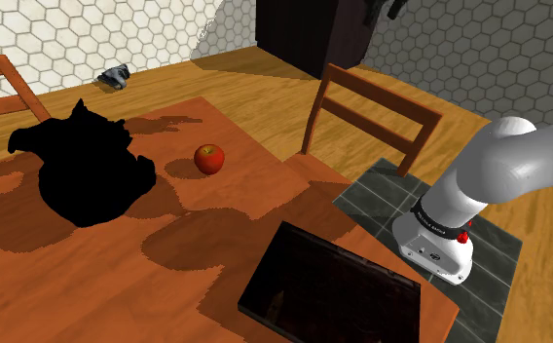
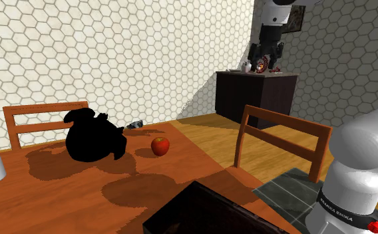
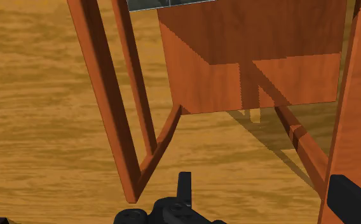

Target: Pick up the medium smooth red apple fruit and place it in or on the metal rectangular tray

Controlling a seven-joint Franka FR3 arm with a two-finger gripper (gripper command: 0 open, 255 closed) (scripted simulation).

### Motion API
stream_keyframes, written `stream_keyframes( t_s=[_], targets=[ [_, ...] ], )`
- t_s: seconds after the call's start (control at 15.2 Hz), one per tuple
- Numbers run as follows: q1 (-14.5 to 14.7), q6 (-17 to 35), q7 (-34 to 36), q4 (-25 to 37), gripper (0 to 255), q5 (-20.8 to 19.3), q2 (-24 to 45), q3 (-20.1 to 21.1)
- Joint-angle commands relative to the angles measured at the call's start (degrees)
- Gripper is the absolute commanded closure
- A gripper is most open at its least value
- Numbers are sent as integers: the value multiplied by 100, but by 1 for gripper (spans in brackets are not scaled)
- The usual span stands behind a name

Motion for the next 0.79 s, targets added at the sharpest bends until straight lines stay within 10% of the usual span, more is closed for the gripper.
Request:
stream_keyframes(
  t_s=[0.0, 0.73],
  targets=[
    [0, 0, 0, 0, 0, 0, 0, 0],
    [330, 740, 1343, -156, 0, 446, 1049, 1118]
  ],
)
